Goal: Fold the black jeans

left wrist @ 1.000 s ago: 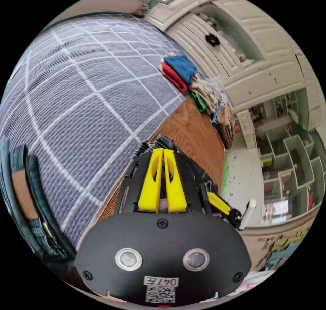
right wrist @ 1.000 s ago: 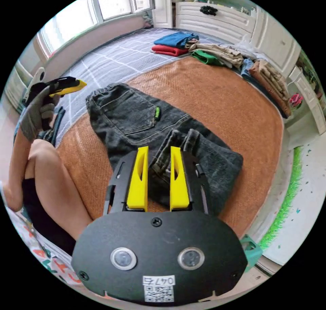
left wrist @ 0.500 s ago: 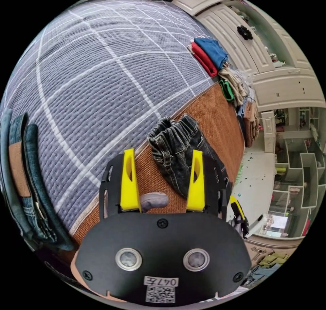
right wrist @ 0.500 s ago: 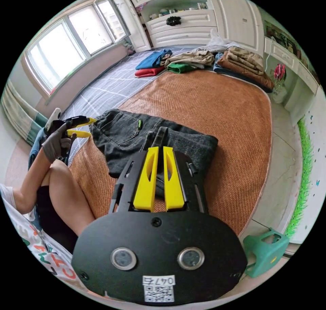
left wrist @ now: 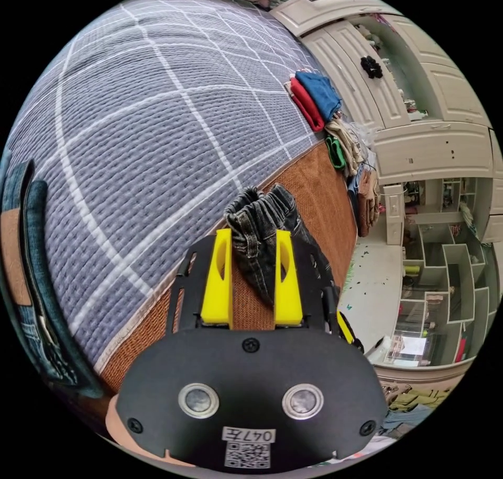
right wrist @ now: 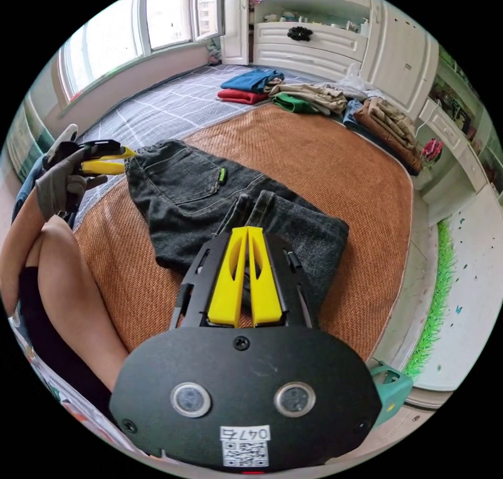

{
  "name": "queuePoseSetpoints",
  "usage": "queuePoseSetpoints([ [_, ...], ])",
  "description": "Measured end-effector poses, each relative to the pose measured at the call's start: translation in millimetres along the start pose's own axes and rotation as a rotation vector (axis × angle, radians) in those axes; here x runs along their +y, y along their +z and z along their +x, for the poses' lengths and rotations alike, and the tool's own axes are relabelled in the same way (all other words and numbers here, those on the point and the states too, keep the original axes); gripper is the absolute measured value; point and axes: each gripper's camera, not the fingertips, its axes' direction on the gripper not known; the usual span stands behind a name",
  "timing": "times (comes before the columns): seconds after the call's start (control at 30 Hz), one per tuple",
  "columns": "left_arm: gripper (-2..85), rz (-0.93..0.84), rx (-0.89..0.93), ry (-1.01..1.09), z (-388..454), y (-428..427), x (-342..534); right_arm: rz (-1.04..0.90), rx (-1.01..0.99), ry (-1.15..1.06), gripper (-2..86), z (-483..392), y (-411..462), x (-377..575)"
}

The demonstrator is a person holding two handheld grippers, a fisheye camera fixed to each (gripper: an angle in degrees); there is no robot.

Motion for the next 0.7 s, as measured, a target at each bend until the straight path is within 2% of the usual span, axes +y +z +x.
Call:
queuePoseSetpoints([
  [0.1,9.2,0.009,0.006,0.032,23.9,-7.6,5.8,-0.086,-0.046,0.017,-1.2,16.7,25.0,3.9],
  [0.17,4.8,0.066,0.027,0.062,44.6,-20.1,15.0,-0.032,-0.046,0.046,-1.2,29.2,27.2,14.8],
  [0.23,3.2,0.101,0.1,0.1,65.8,-32.0,22.8,-0.009,-0.059,0.061,-1.2,41.1,26.1,21.3],
  [0.3,2.2,0.14,0.091,0.203,106.2,-46.1,32.5,-0.011,-0.068,0.069,-1.2,53.4,25.3,23.8],
  [0.4,1.4,0.191,0.017,0.46,206.5,-64.9,62.0,-0.015,-0.101,0.086,-1.2,76.5,25.3,26.5],
  [0.53,0.9,0.233,-0.018,0.913,371.0,-73.2,163.7,-0.012,-0.208,0.154,-0.9,124.5,22.3,35.5],
  [0.6,0.9,0.217,-0.063,1.108,431.6,-54.1,225.6,0.007,-0.249,0.199,-0.9,151.1,10.1,43.8],
  [0.67,0.9,0.204,-0.167,1.306,483.0,-7.9,304.6,0.138,-0.202,0.299,-1.2,189.1,-27.4,68.6],
  [0.7,0.9,0.193,-0.185,1.332,489.5,6.2,320.0,0.15,-0.191,0.32,-1.2,198.9,-35.7,75.2],
])
